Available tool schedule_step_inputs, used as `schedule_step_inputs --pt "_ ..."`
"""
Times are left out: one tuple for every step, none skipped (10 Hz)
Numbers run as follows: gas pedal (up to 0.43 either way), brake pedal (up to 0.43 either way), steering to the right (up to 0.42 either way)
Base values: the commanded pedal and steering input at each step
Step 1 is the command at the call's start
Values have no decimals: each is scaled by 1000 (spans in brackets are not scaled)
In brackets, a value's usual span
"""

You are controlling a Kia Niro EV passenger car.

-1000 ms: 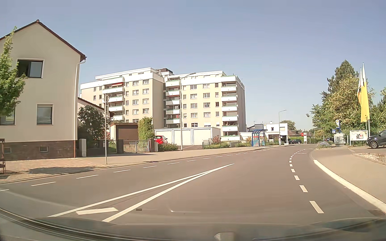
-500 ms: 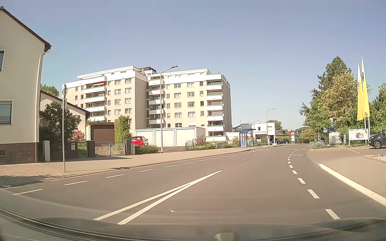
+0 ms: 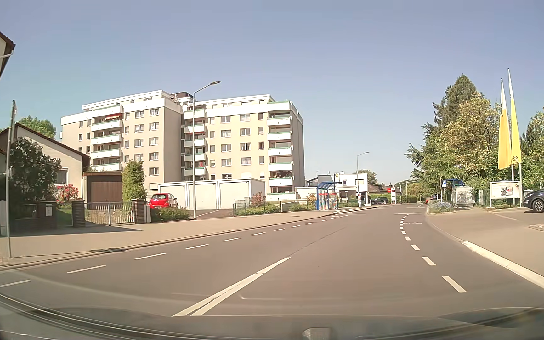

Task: Follow the waypoints while adhering to traffic rules and regulations

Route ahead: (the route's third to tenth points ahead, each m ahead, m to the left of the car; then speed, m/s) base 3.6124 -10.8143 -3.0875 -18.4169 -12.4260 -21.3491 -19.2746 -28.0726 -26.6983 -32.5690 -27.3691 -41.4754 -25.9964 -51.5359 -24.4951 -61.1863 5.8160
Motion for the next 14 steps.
schedule_step_inputs --pt "0 61 101" --pt "0 128 104" --pt "0 165 107" --pt "0 207 112" --pt "0 226 117" --pt "0 238 123" --pt "0 244 129" --pt "0 250 139" --pt "0 250 151" --pt "0 256 160" --pt "0 256 174" --pt "0 256 189" --pt "0 256 201" --pt "0 256 220"
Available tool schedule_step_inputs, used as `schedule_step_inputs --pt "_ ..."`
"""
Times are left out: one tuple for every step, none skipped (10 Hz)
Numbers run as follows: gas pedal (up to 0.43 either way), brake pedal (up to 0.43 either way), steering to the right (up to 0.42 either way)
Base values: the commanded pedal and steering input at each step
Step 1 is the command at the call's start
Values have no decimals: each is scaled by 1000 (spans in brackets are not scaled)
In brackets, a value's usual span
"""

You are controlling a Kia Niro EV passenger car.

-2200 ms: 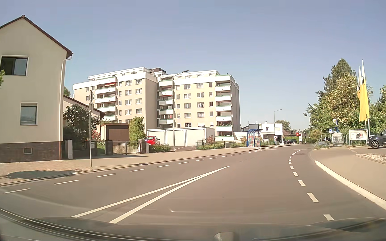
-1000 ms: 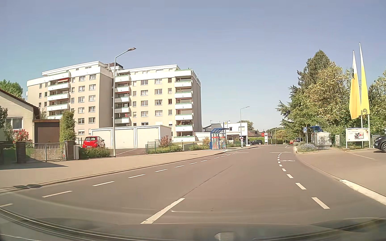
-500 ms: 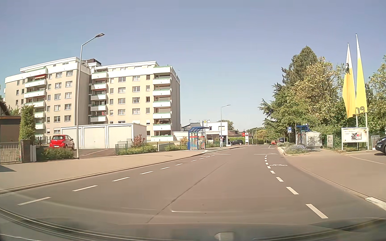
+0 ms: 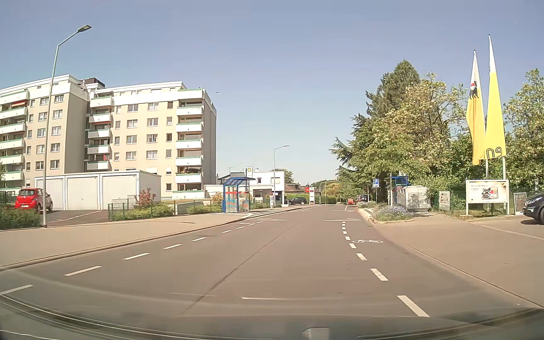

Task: Follow the waypoints while adhering to traffic rules and regulations

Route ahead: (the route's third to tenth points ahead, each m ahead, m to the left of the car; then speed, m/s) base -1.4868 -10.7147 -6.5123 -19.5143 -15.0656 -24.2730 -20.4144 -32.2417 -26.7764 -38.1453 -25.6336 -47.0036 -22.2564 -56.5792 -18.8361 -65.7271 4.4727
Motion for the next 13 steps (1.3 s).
schedule_step_inputs --pt "0 256 241" --pt "0 256 271" --pt "0 256 298" --pt "0 256 319" --pt "0 256 343" --pt "0 250 370" --pt "0 250 391" --pt "0 244 421" --pt "0 238 448" --pt "0 232 464" --pt "0 189 473" --pt "0 122 479" --pt "0 67 486"
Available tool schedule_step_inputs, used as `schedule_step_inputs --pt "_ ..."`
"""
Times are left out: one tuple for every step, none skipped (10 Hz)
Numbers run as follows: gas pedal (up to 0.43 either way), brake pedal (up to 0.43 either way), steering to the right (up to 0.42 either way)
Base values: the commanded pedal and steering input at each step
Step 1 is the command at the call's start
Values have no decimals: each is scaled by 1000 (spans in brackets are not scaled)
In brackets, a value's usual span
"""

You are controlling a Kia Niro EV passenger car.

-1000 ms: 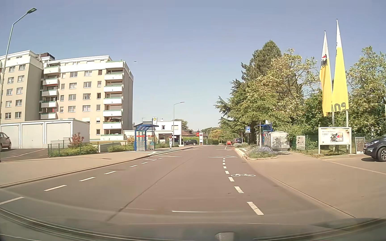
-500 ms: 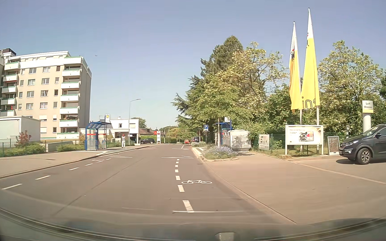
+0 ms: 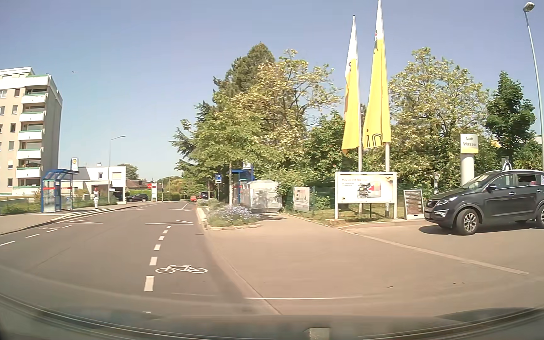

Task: Follow the waypoints while adhering to traffic rules and regulations

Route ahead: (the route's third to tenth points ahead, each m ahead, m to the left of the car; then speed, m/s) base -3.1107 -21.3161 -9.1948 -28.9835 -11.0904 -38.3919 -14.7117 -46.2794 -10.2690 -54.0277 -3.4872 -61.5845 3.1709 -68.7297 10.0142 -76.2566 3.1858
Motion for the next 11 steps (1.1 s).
schedule_step_inputs --pt "0 30 498" --pt "0 30 526" --pt "0 30 550" --pt "0 37 576" --pt "0 30 597" --pt "0 30 610" --pt "0 30 627" --pt "0 30 641" --pt "0 30 661" --pt "0 30 682" --pt "0 30 704"
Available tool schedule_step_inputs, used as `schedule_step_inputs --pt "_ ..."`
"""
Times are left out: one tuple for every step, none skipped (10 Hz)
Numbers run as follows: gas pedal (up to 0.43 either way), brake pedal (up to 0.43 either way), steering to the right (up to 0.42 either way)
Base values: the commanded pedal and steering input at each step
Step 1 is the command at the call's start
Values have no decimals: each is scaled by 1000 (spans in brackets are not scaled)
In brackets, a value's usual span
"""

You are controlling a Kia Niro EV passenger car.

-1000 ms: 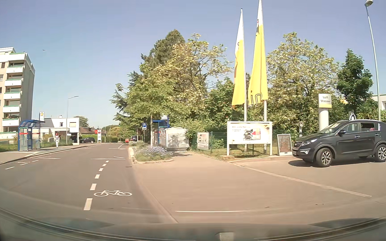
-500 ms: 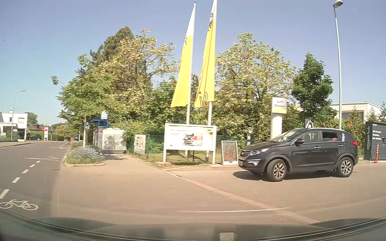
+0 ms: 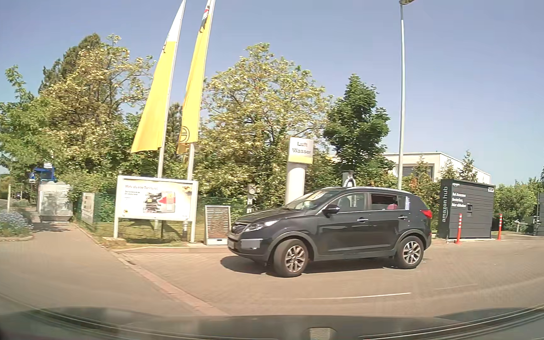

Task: Follow the waypoints while adhering to traffic rules and regulations

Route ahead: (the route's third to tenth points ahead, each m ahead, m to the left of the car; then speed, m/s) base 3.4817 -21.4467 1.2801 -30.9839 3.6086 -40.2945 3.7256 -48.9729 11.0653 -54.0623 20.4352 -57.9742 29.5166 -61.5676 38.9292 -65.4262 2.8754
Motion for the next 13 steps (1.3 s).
schedule_step_inputs --pt "0 30 736" --pt "0 30 763" --pt "0 30 786" --pt "0 30 800" --pt "0 30 815" --pt "0 30 824" --pt "0 30 827" --pt "0 30 828" --pt "0 30 829" --pt "0 30 829" --pt "0 30 828" --pt "0 30 828" --pt "0 30 829"
